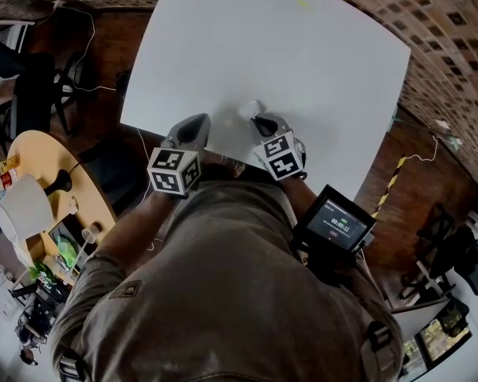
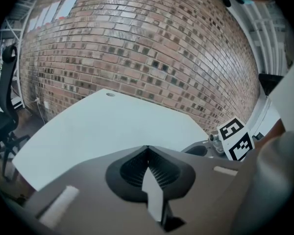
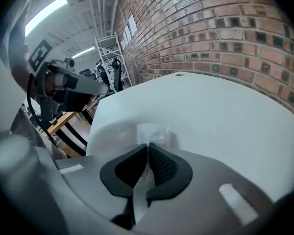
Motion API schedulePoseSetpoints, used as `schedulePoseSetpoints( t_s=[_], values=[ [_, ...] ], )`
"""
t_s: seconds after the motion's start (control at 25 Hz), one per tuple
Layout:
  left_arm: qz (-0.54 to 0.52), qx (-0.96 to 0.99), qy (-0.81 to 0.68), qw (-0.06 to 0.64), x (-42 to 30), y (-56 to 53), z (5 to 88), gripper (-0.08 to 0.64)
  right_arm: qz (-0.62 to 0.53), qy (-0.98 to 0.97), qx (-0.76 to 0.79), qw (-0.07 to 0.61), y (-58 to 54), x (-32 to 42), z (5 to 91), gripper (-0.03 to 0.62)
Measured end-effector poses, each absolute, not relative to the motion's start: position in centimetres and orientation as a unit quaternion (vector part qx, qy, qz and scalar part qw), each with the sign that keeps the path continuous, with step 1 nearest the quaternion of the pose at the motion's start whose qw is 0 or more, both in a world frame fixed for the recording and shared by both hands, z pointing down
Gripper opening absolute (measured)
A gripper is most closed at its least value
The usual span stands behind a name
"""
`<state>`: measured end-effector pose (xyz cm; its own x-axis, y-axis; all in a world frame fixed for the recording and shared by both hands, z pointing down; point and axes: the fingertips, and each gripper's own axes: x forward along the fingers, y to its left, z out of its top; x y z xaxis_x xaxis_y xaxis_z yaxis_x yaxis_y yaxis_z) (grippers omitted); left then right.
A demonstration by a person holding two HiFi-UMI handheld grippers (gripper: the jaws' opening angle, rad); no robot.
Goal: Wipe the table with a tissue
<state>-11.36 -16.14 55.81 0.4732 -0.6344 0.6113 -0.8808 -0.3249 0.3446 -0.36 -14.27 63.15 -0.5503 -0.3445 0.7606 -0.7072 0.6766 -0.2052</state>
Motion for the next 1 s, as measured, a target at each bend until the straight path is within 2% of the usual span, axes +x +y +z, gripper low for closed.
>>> schedulePoseSetpoints(
  t_s=[0.24, 0.76, 1.0],
  values=[
    [0.191, 0.793, -0.477, 0.327, -11.0, -16.0, 55.6, 0.002, 0.255, -0.845, 0.314, 0.350, -14.4, -0.3, 63.0, 0.028],
    [0.192, 0.806, -0.457, 0.323, -7.8, -17.3, 55.5, 0.002, 0.271, -0.776, 0.440, 0.361, -18.7, 12.8, 63.4, 0.028],
    [0.189, 0.807, -0.458, 0.321, -7.4, -17.4, 55.2, 0.002, 0.272, -0.780, 0.433, 0.362, -18.0, 12.1, 63.4, 0.028]
  ],
)
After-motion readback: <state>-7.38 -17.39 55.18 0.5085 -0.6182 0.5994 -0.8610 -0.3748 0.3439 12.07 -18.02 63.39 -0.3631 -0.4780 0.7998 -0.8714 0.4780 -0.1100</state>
